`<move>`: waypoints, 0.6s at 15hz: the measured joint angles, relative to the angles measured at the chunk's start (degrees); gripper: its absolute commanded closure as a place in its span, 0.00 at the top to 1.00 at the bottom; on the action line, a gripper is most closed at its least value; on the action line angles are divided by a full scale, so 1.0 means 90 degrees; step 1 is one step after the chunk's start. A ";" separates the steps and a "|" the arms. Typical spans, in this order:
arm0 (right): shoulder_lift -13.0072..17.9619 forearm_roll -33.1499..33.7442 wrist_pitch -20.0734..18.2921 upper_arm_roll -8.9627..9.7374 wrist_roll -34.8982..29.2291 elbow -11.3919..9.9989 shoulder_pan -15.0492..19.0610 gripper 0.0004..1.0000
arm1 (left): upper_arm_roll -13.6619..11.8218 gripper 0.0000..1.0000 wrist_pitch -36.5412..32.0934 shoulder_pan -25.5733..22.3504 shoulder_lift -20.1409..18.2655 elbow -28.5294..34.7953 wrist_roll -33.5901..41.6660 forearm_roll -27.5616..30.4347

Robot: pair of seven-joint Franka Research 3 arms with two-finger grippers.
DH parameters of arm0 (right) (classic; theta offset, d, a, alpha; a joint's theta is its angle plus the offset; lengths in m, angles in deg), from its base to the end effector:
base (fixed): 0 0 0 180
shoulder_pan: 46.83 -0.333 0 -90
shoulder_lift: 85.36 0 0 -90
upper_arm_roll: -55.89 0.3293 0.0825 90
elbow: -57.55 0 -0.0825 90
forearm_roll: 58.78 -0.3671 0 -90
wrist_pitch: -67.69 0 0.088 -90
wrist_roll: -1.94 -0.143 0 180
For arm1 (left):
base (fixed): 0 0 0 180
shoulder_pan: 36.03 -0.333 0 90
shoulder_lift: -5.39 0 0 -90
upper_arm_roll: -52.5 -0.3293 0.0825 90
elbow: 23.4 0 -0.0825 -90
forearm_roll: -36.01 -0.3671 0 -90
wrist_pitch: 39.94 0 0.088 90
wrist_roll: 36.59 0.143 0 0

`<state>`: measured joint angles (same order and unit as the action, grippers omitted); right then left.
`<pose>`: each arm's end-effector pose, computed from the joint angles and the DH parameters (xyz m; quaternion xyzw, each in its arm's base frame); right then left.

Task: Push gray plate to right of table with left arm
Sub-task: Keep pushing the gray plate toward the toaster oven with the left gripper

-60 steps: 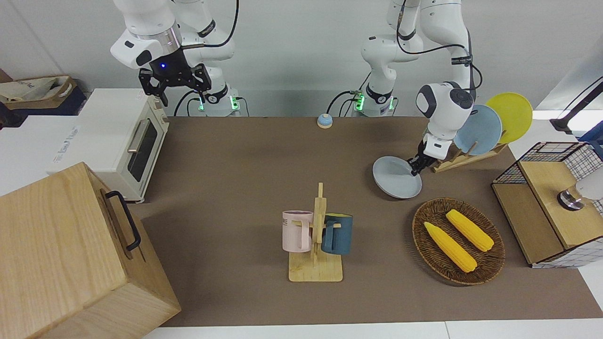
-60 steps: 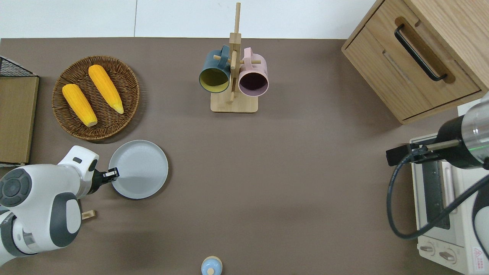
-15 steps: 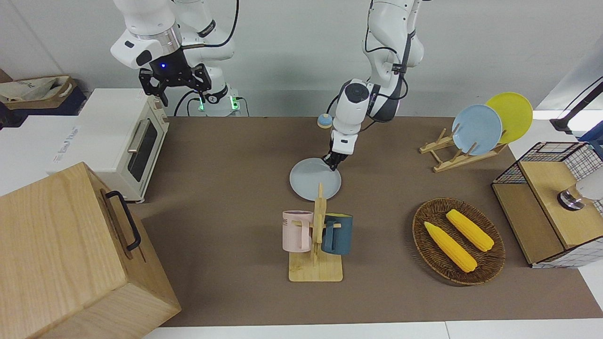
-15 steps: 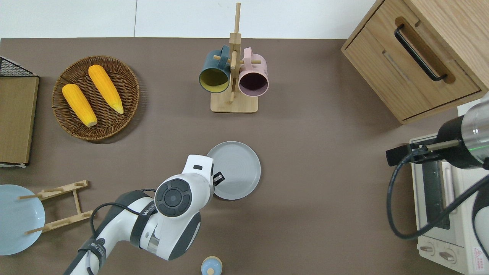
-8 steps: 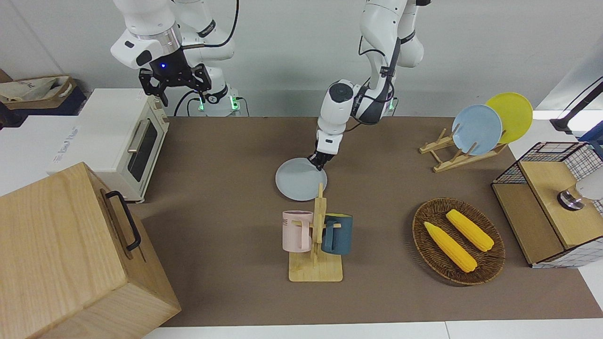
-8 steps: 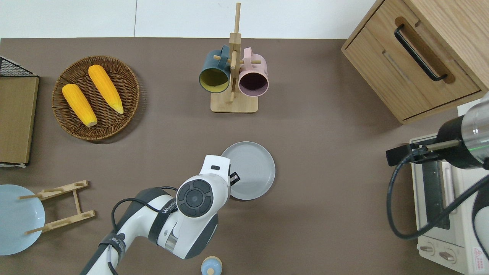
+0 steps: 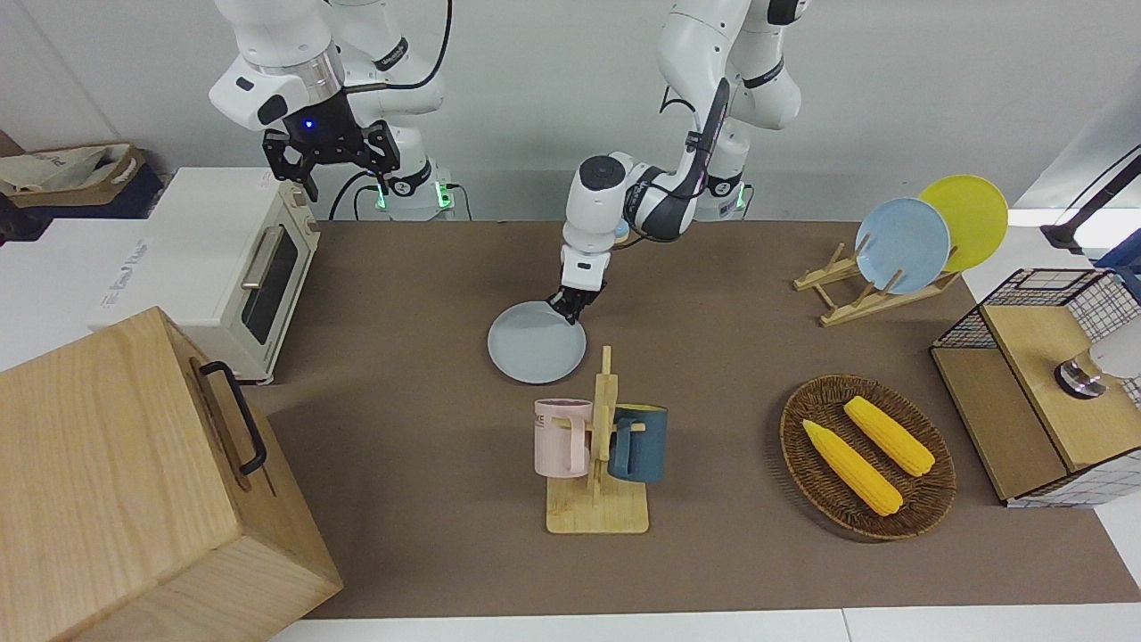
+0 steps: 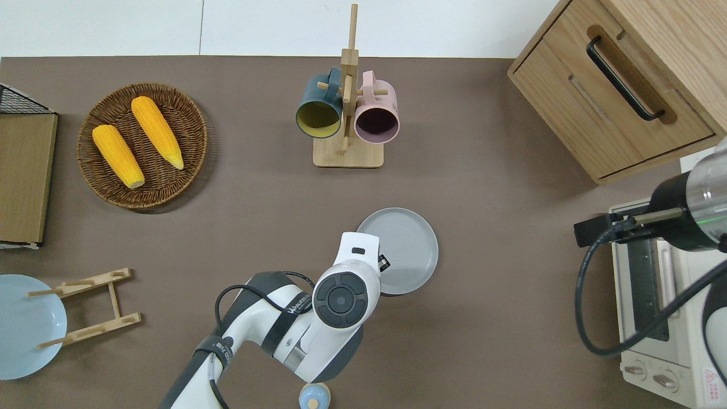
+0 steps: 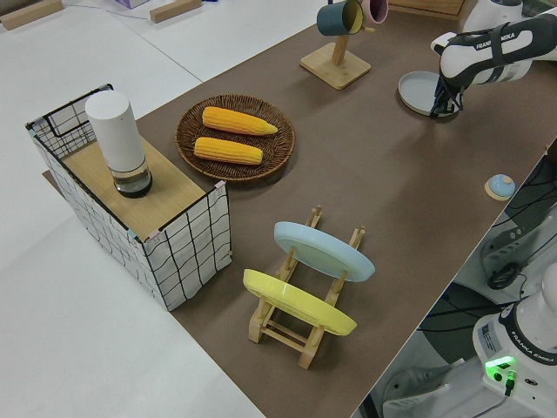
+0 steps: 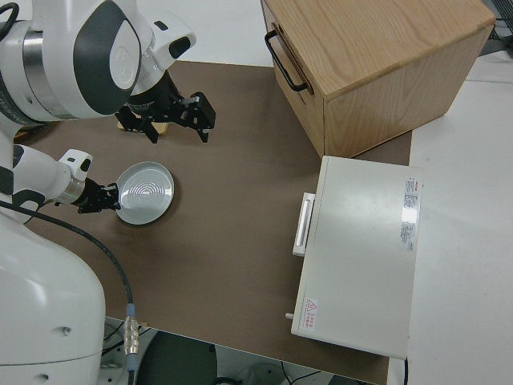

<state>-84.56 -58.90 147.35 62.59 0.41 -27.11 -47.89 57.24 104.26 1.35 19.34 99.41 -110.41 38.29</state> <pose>0.5066 0.0699 0.6356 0.9978 0.0544 -0.0366 0.0027 0.4279 -0.3868 0.2919 0.9549 0.2890 0.0155 0.0672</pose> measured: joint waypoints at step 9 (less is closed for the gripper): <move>0.0000 0.0000 0.0000 0.0000 0.0000 0.0000 0.0000 0.98 | 0.0020 0.00 0.0001 0.0421 0.0474 -0.0649 -0.0664 -0.0266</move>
<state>-84.56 -58.90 147.35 62.59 0.41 -27.11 -47.89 57.43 104.28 5.14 23.60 93.57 -116.38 35.90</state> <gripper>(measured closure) 0.013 0.969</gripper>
